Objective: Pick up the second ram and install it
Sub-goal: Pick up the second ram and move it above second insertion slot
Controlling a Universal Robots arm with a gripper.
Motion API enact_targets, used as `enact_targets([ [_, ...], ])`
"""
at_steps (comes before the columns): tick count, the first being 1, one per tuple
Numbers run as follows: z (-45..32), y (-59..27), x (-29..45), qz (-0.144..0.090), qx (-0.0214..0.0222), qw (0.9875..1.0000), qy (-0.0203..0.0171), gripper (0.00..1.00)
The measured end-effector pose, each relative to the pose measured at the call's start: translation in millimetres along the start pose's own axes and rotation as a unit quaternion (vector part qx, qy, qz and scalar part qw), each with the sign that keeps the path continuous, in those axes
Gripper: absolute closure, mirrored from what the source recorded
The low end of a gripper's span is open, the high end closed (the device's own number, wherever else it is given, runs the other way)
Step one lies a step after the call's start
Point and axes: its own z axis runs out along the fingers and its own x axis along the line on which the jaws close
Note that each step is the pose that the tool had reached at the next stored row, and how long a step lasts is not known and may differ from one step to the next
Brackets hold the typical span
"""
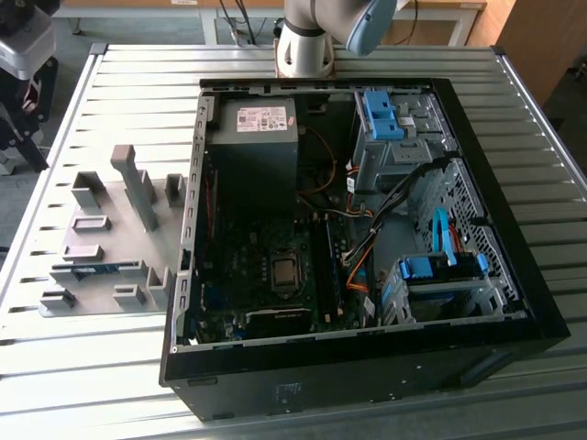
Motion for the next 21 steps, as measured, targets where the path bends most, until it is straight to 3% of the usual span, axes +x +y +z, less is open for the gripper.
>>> enact_targets([
  [11,1.3,1.7,1.9,-0.046,-0.0002,0.999,0.0015,0.9],
  [21,2.5,3.6,4.0,-0.085,-0.0004,0.9963,0.0028,0.9],
])
